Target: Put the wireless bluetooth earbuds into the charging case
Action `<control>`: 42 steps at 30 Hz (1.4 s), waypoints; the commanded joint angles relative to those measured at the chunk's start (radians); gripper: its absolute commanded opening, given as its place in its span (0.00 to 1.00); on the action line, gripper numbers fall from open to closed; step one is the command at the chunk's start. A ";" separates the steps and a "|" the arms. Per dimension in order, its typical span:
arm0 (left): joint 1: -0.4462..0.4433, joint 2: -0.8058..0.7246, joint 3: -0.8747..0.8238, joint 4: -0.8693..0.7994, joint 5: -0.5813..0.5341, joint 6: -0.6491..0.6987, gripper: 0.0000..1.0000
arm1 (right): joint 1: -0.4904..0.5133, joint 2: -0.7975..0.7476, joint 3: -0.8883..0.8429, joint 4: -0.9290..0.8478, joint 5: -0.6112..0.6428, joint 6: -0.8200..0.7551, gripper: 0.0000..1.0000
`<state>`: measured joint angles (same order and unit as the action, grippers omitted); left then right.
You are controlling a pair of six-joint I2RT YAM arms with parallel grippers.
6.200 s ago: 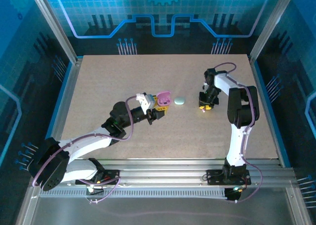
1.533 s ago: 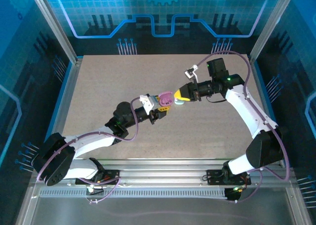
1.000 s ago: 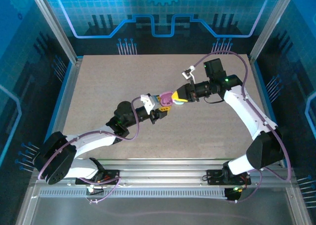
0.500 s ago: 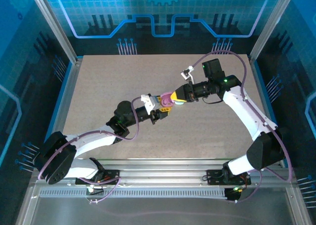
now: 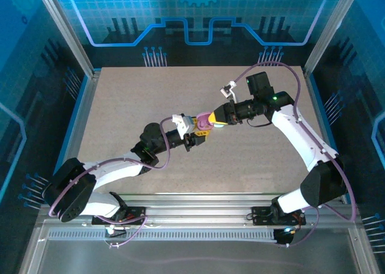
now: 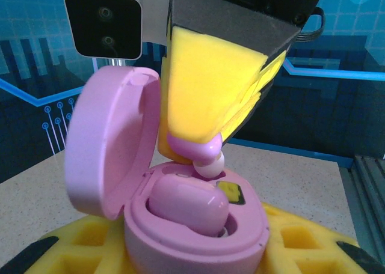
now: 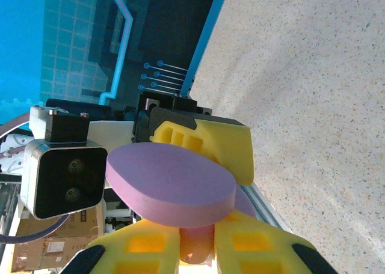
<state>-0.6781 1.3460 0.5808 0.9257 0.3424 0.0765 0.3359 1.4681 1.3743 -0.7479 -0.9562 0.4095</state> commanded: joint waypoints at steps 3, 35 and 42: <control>-0.006 0.002 0.033 0.077 0.030 -0.023 0.32 | 0.024 0.009 0.021 -0.044 0.028 -0.033 0.20; -0.008 -0.002 0.025 0.068 0.020 -0.026 0.31 | 0.049 -0.009 0.109 -0.143 0.252 -0.042 0.33; -0.007 -0.002 0.021 0.065 0.017 -0.028 0.31 | 0.048 -0.037 0.126 -0.153 0.258 -0.046 0.36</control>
<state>-0.6781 1.3495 0.5808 0.9276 0.3485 0.0513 0.3729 1.4681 1.4666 -0.8745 -0.7246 0.3695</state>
